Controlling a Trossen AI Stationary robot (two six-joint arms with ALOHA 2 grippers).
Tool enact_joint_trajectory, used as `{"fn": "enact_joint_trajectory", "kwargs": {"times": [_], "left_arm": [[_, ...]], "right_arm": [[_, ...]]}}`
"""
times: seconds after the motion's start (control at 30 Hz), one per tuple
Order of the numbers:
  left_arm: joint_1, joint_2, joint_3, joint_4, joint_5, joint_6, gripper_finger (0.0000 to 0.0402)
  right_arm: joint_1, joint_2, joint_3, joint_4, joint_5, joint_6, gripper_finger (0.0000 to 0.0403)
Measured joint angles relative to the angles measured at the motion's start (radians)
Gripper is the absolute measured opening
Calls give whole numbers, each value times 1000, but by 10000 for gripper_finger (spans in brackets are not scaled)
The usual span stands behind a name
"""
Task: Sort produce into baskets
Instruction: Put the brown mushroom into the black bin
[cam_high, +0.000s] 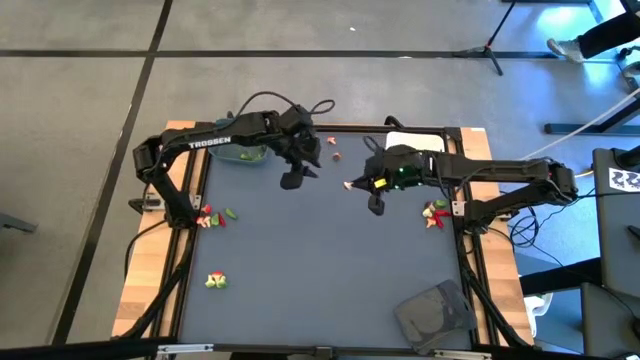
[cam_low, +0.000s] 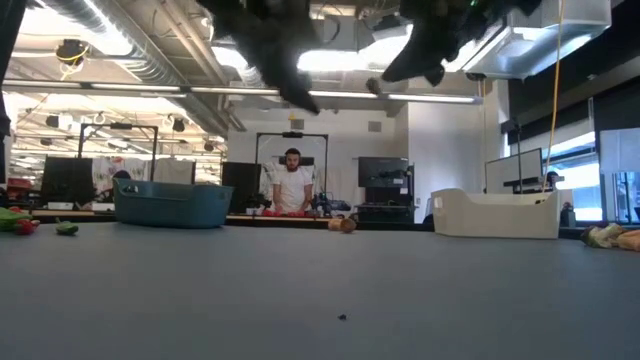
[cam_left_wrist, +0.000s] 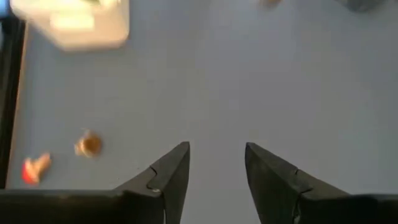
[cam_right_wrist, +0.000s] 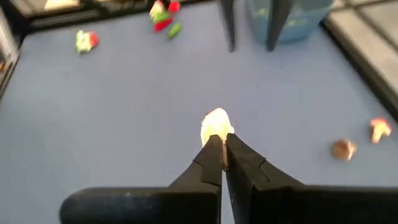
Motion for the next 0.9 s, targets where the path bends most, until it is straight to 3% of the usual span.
{"fn": "enact_joint_trajectory", "kwargs": {"times": [0.23, 0.47, 0.9], "left_arm": [[48, 1, -134, 114, 0, -50, 129], [51, 1, -227, 279, 0, -80, 118], [50, 2, -244, 379, -1, -106, 117]], "right_arm": [[121, -1, 132, -320, 15, 160, 3], [278, -1, 147, -506, -11, 472, 4], [666, 3, 28, -537, -12, 1074, 6]]}}
